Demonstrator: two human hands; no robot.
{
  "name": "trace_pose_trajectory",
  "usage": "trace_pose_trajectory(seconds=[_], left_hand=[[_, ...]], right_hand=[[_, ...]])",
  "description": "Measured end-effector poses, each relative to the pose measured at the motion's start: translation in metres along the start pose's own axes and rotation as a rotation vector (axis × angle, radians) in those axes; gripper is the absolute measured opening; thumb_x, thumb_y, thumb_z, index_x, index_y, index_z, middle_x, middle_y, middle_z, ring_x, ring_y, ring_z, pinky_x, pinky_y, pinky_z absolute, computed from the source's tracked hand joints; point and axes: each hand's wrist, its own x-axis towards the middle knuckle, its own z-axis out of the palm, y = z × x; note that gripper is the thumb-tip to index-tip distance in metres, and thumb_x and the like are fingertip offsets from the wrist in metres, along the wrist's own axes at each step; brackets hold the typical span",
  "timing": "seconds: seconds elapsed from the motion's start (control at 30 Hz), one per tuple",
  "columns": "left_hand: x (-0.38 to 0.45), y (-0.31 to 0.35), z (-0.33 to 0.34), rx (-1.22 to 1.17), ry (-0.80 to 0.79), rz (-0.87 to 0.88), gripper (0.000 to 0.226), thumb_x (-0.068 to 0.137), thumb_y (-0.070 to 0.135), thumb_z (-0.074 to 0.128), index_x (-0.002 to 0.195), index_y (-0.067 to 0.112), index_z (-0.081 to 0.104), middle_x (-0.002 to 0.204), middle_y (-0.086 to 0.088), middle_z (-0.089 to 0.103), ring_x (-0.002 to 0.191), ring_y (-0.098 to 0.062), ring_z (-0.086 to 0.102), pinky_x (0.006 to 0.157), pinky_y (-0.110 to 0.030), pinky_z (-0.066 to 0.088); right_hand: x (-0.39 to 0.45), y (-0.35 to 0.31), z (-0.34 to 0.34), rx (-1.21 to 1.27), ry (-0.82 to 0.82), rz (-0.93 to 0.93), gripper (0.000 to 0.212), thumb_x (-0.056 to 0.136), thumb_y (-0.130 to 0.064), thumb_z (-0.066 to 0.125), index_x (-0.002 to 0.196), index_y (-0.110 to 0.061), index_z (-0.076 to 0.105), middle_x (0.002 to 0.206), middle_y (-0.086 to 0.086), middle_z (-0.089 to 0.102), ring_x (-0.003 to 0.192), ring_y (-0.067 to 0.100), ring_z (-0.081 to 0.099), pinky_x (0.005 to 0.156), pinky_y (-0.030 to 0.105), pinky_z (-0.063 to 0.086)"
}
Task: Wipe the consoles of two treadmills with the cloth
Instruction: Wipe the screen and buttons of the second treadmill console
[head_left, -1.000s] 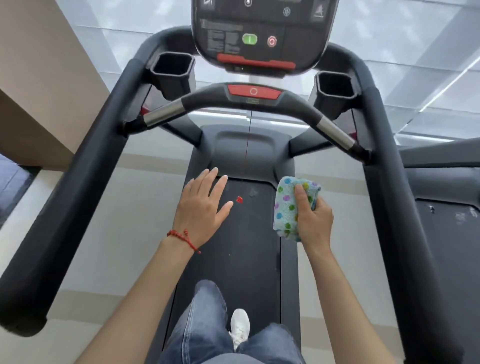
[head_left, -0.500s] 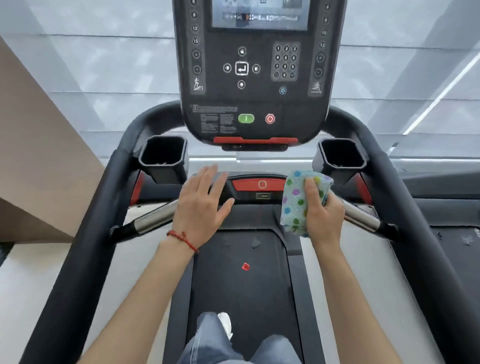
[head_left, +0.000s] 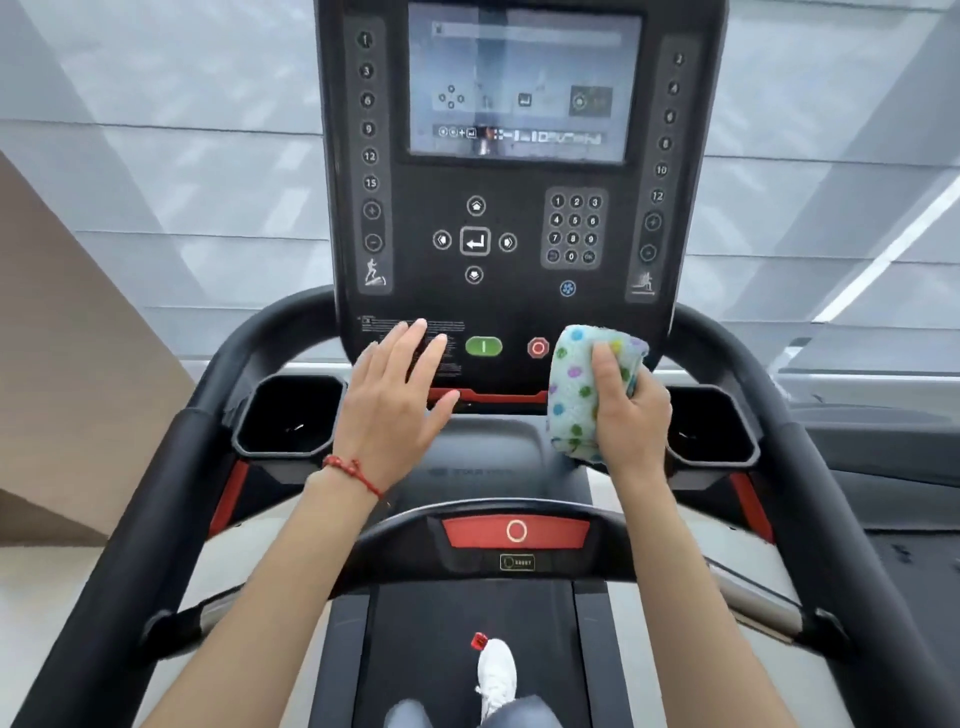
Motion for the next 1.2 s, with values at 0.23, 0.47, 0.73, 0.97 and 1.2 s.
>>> trace_pose_trajectory(seconds=[0.23, 0.47, 0.73, 0.97, 1.2], left_hand=[[0.064, -0.015, 0.021, 0.062, 0.08, -0.05, 0.048, 0.091, 0.032, 0.046, 0.126, 0.0, 0.055, 0.131, -0.021, 0.052, 0.125, -0.035, 0.044, 0.103, -0.049, 0.037], [0.11, -0.039, 0.028, 0.121, 0.125, -0.066, 0.049, 0.092, 0.031, 0.047, 0.13, 0.0, 0.052, 0.138, -0.021, 0.046, 0.13, -0.035, 0.038, 0.106, -0.049, 0.034], [0.139, -0.071, 0.028, 0.11, 0.182, -0.047, 0.05, 0.091, 0.031, 0.045, 0.131, 0.001, 0.05, 0.141, -0.022, 0.041, 0.132, -0.037, 0.034, 0.106, -0.051, 0.033], [0.146, -0.09, 0.039, 0.107, 0.201, -0.023, 0.05, 0.091, 0.03, 0.045, 0.131, 0.001, 0.051, 0.141, -0.022, 0.041, 0.133, -0.036, 0.032, 0.108, -0.05, 0.03], [0.145, -0.095, 0.051, 0.092, 0.205, -0.006, 0.051, 0.091, 0.031, 0.046, 0.134, 0.004, 0.048, 0.144, -0.022, 0.038, 0.135, -0.036, 0.03, 0.109, -0.051, 0.027]], right_hand=[[0.081, -0.021, 0.014, 0.015, -0.032, -0.061, 0.028, 0.089, -0.041, 0.055, 0.068, -0.021, 0.058, 0.065, -0.01, 0.061, 0.055, -0.004, 0.058, 0.055, 0.014, 0.048], [0.149, -0.058, 0.029, -0.054, -0.024, -0.14, 0.027, 0.087, -0.053, 0.05, 0.073, -0.03, 0.055, 0.076, -0.013, 0.062, 0.077, 0.01, 0.063, 0.077, 0.038, 0.054], [0.191, -0.103, 0.052, -0.122, 0.129, -0.204, 0.039, 0.087, -0.058, 0.045, 0.084, -0.022, 0.057, 0.079, -0.008, 0.062, 0.082, 0.017, 0.063, 0.08, 0.043, 0.053], [0.21, -0.126, 0.083, -0.391, 0.266, -0.284, 0.052, 0.092, -0.056, 0.035, 0.1, -0.009, 0.056, 0.103, 0.009, 0.064, 0.094, 0.026, 0.058, 0.071, 0.029, 0.032], [0.214, -0.133, 0.103, -0.541, 0.358, -0.218, 0.071, 0.079, -0.071, 0.043, 0.106, -0.006, 0.051, 0.109, 0.013, 0.062, 0.098, 0.03, 0.059, 0.069, 0.032, 0.03]])
